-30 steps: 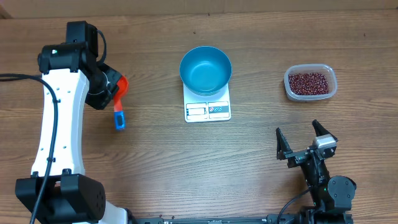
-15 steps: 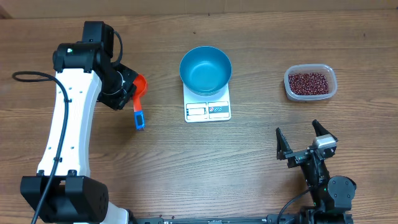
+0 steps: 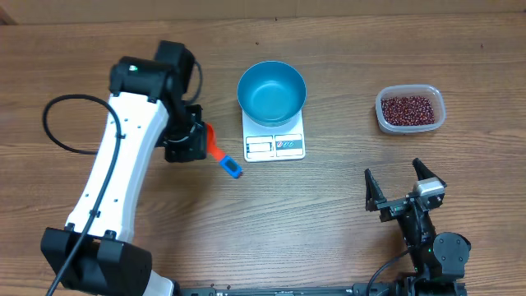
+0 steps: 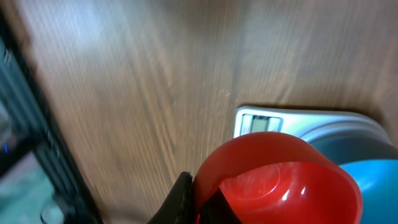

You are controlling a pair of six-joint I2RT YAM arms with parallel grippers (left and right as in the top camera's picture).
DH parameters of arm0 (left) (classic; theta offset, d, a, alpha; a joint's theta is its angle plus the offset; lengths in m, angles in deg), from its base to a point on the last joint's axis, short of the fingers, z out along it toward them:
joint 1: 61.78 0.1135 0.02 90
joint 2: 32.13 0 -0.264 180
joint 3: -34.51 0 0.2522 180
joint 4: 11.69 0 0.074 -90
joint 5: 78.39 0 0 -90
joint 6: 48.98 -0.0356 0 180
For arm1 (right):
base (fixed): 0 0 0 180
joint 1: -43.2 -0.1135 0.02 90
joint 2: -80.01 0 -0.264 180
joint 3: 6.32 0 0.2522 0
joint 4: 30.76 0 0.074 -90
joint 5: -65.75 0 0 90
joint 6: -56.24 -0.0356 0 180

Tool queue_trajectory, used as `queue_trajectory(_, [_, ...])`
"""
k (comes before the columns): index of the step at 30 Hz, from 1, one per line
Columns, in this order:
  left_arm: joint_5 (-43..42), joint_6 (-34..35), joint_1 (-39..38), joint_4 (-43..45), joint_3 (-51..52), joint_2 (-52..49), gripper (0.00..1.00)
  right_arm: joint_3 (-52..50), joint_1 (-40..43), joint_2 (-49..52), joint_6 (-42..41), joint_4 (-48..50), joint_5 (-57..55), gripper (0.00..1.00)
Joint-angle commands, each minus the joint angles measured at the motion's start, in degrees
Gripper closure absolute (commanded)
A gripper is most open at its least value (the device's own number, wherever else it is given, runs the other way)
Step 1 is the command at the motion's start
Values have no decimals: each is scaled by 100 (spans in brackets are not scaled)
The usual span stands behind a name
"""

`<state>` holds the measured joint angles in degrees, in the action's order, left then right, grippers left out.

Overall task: Scoop item into bowl and weigh 150g on scale
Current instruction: 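Lift the red scoop with the left gripper toward the scale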

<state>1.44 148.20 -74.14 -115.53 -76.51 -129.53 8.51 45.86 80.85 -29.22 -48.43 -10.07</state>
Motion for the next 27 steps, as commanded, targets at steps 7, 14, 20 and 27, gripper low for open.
queue_trajectory(7, [-275, 1235, -767, 717, -111, 153, 96, -61, 42, -68, 4, 35, 0, 0])
queue_trajectory(14, [-297, 1233, -798, 739, -111, 153, 96, -61, 42, -68, 4, 35, 2, 0])
queue_trajectory(20, [-295, 1226, -804, 739, -111, 153, 96, -61, 42, -68, 4, 35, 2, 0])
queue_trajectory(27, [-138, 1224, -804, 682, -109, 151, 95, -61, 42, -68, 2, 39, 9, 0])
